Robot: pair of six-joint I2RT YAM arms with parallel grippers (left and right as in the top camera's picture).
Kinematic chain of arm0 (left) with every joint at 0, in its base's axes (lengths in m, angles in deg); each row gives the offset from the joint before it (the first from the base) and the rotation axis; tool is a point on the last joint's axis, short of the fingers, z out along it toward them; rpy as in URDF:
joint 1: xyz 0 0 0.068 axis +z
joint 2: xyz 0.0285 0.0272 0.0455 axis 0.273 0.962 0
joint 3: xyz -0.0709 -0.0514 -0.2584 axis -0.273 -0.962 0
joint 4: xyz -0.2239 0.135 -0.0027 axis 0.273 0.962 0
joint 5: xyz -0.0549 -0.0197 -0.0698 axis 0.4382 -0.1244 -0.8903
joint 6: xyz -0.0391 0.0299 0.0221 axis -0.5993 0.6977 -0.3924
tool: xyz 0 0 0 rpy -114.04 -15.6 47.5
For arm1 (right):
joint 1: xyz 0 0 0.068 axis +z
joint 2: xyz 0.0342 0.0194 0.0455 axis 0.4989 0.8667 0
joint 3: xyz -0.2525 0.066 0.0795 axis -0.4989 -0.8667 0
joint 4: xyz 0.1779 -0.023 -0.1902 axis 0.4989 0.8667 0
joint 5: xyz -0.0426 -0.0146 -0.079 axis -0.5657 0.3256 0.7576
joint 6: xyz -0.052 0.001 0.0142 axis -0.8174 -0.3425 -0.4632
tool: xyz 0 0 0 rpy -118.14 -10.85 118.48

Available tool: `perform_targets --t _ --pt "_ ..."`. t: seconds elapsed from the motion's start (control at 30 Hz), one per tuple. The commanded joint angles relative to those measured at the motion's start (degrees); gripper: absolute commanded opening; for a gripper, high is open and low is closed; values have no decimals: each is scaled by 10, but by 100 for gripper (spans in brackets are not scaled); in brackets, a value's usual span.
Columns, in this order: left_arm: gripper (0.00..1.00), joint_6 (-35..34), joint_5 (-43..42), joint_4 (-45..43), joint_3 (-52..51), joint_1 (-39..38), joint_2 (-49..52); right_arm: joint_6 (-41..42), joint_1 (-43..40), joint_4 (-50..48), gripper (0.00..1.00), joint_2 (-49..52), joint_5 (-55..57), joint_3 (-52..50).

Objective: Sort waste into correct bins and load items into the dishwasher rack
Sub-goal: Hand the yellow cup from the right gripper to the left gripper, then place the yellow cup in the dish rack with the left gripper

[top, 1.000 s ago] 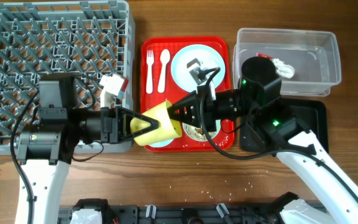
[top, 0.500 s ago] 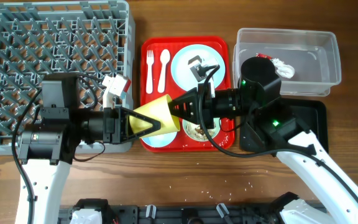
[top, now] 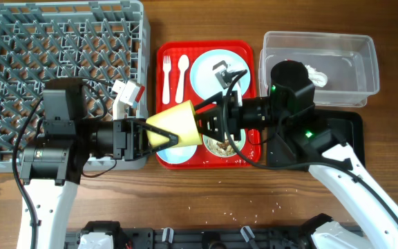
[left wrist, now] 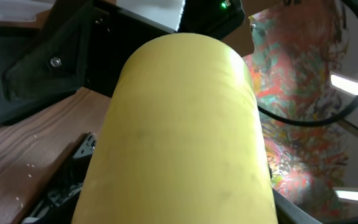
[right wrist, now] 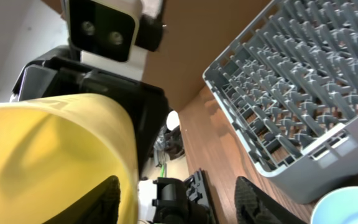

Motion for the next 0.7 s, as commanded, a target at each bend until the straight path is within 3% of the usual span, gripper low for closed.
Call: perform_targets --t 0.0,0.07,0.2,0.37,0.57,0.67 --pt "59 6 14 -4 4 -3 -7 -17 -30 21 61 -5 3 9" --pt "58 6 79 -4 4 -3 -8 -33 -49 66 62 -17 25 9" --pt "58 5 310 55 4 -3 -18 -88 -51 255 62 -58 188 9" --pt "55 -86 815 211 2 -3 -12 -94 -51 374 62 -75 250 9" --pt "56 -112 922 189 -18 -3 73 -102 -50 417 63 -74 259 9" --pt "55 -116 923 157 -18 -3 140 -102 -50 419 63 -74 259 9"
